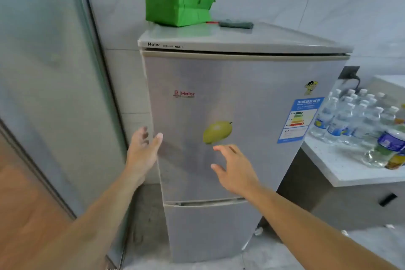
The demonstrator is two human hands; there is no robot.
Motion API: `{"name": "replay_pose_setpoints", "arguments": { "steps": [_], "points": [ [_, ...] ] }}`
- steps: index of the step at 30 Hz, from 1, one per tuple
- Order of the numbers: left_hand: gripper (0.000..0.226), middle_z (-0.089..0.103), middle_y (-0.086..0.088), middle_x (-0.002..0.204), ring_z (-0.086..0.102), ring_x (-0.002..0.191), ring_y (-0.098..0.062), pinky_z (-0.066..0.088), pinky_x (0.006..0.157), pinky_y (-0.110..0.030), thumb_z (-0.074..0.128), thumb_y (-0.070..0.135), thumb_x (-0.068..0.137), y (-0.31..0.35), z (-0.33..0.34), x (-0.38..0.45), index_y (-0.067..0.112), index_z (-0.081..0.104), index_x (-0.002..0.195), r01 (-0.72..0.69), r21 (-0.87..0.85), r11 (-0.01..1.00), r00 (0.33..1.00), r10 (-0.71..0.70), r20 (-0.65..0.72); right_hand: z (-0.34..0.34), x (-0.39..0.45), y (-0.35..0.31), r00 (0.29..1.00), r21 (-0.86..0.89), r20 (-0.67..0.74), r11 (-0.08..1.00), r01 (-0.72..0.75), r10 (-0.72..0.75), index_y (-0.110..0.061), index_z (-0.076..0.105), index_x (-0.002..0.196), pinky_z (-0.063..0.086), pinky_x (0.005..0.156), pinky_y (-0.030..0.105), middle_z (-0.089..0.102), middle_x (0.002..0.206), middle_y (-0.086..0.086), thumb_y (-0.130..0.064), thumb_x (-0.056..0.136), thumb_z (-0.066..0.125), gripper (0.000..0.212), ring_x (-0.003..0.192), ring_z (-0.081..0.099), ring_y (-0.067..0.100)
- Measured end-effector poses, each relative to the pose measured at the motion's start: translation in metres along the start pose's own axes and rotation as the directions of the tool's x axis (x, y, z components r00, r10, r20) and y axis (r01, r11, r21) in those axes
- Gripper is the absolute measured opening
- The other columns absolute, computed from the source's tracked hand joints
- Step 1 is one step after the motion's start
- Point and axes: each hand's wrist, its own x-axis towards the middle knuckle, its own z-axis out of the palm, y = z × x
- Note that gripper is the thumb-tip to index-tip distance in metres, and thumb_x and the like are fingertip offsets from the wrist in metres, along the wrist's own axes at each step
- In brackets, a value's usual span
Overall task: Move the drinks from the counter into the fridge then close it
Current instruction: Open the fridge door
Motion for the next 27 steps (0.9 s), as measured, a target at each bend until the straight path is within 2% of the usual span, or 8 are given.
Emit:
{"name": "replay_pose_setpoints", "arguments": {
  "steps": [3, 5, 8, 12, 16, 18, 21, 27],
  "points": [
    [0.076, 0.068, -0.001, 0.119, 0.068, 0.103, -0.015, 0.053, 0.081, -0.028, 0.069, 0.061, 0.076, 0.003, 0.007, 0.024, 0.017, 0.051, 0.135, -0.016, -0.112, 0.994, 0.993, 0.029, 0.115, -0.008, 0.022, -0.006, 0.993, -0.097, -0.09, 0.993, 0.064, -0.072, -0.022, 0.049, 0.139, 0.044, 0.102, 0.038, 0.046, 0.135, 0.003, -0.028, 0.09, 0.066, 0.052, 0.126, 0.046, 0.025],
    [0.079, 0.071, 0.004, 0.105, 0.069, 0.09, -0.009, 0.054, 0.071, -0.024, 0.066, 0.069, 0.067, 0.0, 0.012, 0.029, 0.017, 0.054, 0.126, -0.005, -0.116, 0.993, 0.994, 0.018, 0.107, -0.016, 0.033, -0.011, 0.993, -0.129, -0.103, 0.991, 0.035, -0.049, -0.024, 0.048, 0.136, 0.047, 0.098, 0.04, 0.046, 0.132, 0.002, -0.029, 0.091, 0.065, 0.049, 0.124, 0.046, 0.025],
    [0.059, 0.067, 0.014, 0.092, 0.065, 0.073, 0.005, 0.047, 0.061, -0.016, 0.064, 0.065, 0.071, -0.004, 0.016, 0.028, 0.024, 0.056, 0.114, -0.029, -0.104, 0.994, 0.997, 0.036, 0.064, -0.017, 0.035, -0.013, 0.996, -0.167, -0.085, 0.986, 0.014, -0.028, -0.027, 0.046, 0.13, 0.049, 0.091, 0.04, 0.044, 0.128, -0.001, -0.032, 0.089, 0.067, 0.046, 0.122, 0.044, 0.023],
    [0.032, 0.062, 0.021, 0.088, 0.059, 0.068, 0.016, 0.042, 0.061, -0.012, 0.064, 0.051, 0.088, -0.005, 0.02, 0.027, 0.03, 0.054, 0.11, -0.04, -0.064, 0.997, 0.999, 0.04, -0.002, -0.011, 0.031, -0.013, 0.999, -0.207, -0.039, 0.978, 0.0, -0.008, -0.03, 0.035, 0.136, 0.049, 0.092, 0.04, 0.039, 0.134, -0.002, -0.035, 0.087, 0.07, 0.059, 0.124, 0.042, 0.023],
    [0.025, 0.06, 0.021, 0.087, 0.057, 0.073, 0.007, 0.042, 0.065, -0.018, 0.063, 0.048, 0.091, -0.002, 0.018, 0.024, 0.032, 0.055, 0.109, -0.052, -0.039, 0.998, 0.999, 0.052, -0.006, -0.011, 0.021, -0.011, 0.999, -0.219, 0.037, 0.976, -0.004, 0.013, -0.03, 0.022, 0.148, 0.047, 0.1, 0.043, 0.034, 0.142, -0.001, -0.036, 0.087, 0.07, 0.078, 0.131, 0.037, 0.025],
    [0.028, 0.062, 0.018, 0.09, 0.058, 0.078, 0.003, 0.044, 0.07, -0.022, 0.063, 0.048, 0.091, -0.001, 0.013, 0.018, 0.032, 0.055, 0.112, -0.056, -0.027, 0.998, 0.998, 0.056, 0.007, -0.014, 0.013, -0.011, 0.997, -0.192, 0.076, 0.981, -0.011, 0.026, -0.031, 0.019, 0.151, 0.046, 0.101, 0.045, 0.033, 0.145, 0.0, -0.036, 0.088, 0.07, 0.081, 0.133, 0.036, 0.025],
    [0.036, 0.065, 0.006, 0.099, 0.061, 0.085, -0.008, 0.049, 0.076, -0.026, 0.065, 0.045, 0.09, -0.004, 0.005, -0.013, 0.025, 0.056, 0.118, -0.067, -0.048, 0.997, 0.998, 0.066, -0.014, -0.021, -0.003, -0.01, 0.998, -0.104, 0.056, 0.994, -0.03, 0.036, -0.031, 0.028, 0.146, 0.048, 0.098, 0.045, 0.037, 0.142, 0.001, -0.037, 0.088, 0.068, 0.071, 0.128, 0.043, 0.027],
    [0.029, 0.063, 0.011, 0.09, 0.059, 0.078, -0.002, 0.049, 0.061, -0.006, 0.072, 0.03, 0.086, 0.007, 0.006, -0.149, 0.023, 0.054, 0.108, -0.155, -0.141, 0.978, 0.974, 0.127, -0.189, -0.037, -0.083, -0.004, 1.0, 0.175, -0.02, 0.985, -0.006, 0.01, -0.026, 0.042, 0.137, 0.042, 0.088, 0.031, 0.045, 0.132, -0.001, -0.037, 0.088, 0.069, 0.057, 0.115, 0.054, 0.024]
  ]
}}
